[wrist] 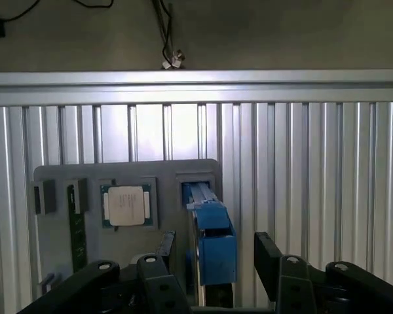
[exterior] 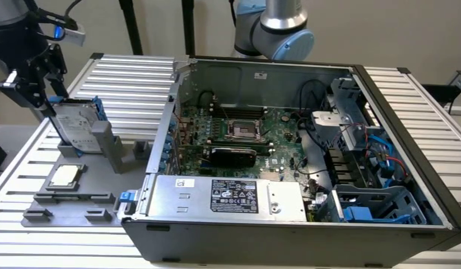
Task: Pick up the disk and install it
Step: 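Pick up the disk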
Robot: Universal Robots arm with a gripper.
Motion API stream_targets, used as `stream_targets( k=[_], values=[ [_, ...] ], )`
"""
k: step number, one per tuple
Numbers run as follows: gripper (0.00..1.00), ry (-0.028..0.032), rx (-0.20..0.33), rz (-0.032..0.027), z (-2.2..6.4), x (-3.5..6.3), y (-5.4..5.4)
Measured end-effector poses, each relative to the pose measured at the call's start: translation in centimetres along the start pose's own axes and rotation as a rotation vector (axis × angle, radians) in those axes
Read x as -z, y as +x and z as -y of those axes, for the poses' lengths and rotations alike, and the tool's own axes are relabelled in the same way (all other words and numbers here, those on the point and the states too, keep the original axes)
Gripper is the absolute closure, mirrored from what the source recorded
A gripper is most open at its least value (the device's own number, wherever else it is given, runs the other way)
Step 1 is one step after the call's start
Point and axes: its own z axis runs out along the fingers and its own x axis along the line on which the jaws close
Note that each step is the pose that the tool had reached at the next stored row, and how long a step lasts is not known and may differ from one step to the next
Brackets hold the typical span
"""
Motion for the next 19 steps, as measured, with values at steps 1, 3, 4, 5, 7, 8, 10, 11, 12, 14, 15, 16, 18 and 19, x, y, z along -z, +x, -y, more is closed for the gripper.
stream_targets(
  k=[1, 3, 4, 5, 7, 8, 10, 11, 12, 14, 15, 16, 18, 19],
  values=[
    [0.40, -0.0001, 0.000, -0.0001, 0.00, -0.17, 0.0],
    [0.40, 0.0000, 0.000, 0.0000, 0.01, -0.54, 0.0],
    [0.40, 0.0000, 0.000, 0.0000, 0.01, -0.72, 0.0],
    [0.40, 0.0000, 0.000, 0.0000, 0.02, -0.91, 0.0],
    [0.40, -0.0001, 0.001, -0.0001, 0.02, -1.27, 0.0],
    [0.40, -0.0001, 0.002, -0.0002, 0.03, -1.45, 0.0],
    [0.40, -0.0002, 0.005, -0.0005, 0.03, -1.82, 0.1],
    [0.40, -0.0001, 0.008, -0.0005, 0.04, -2.01, 0.1],
    [0.40, -0.0003, 0.012, -0.0006, 0.04, -2.14, 0.1],
    [0.40, -0.0007, 0.020, -0.0009, 0.04, -2.26, 0.1],
    [0.40, -0.0010, 0.024, -0.0011, 0.04, -2.27, 0.1],
    [0.40, -0.0012, 0.028, -0.0012, 0.04, -2.28, 0.1],
    [0.40, -0.0011, 0.036, -0.0011, 0.04, -2.32, 0.1],
    [0.40, -0.0012, 0.039, -0.0012, 0.04, -2.33, 0.1]
  ],
)
